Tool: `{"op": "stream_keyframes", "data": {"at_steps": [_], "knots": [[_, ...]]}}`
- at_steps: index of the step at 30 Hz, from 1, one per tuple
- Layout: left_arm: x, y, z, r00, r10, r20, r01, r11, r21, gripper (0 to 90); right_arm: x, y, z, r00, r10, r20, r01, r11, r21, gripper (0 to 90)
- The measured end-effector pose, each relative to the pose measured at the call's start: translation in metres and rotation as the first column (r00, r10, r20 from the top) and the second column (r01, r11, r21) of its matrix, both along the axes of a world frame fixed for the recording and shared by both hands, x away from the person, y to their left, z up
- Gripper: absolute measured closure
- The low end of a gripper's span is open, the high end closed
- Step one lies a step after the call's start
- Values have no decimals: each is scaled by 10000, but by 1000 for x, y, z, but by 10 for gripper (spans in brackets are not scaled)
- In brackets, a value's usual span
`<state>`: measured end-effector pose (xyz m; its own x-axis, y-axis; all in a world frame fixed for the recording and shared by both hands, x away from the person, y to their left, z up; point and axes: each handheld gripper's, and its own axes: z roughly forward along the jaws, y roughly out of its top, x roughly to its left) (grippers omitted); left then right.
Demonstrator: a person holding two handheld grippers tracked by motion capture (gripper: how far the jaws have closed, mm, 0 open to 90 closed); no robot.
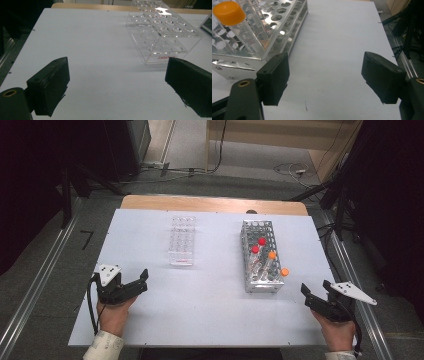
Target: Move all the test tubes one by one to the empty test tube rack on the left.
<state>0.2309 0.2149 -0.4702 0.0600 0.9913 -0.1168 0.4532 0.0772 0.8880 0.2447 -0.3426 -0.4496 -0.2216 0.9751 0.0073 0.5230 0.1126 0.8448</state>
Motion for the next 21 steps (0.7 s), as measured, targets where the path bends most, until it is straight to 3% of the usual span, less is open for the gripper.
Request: {"op": "stream_keyframes", "data": {"at_steps": [21], "knots": [[-4,-2,2,10000,-88,27,88,9999,-122,63,-1,17,2,9962,860,-155,-856,9960,273,227]]}}
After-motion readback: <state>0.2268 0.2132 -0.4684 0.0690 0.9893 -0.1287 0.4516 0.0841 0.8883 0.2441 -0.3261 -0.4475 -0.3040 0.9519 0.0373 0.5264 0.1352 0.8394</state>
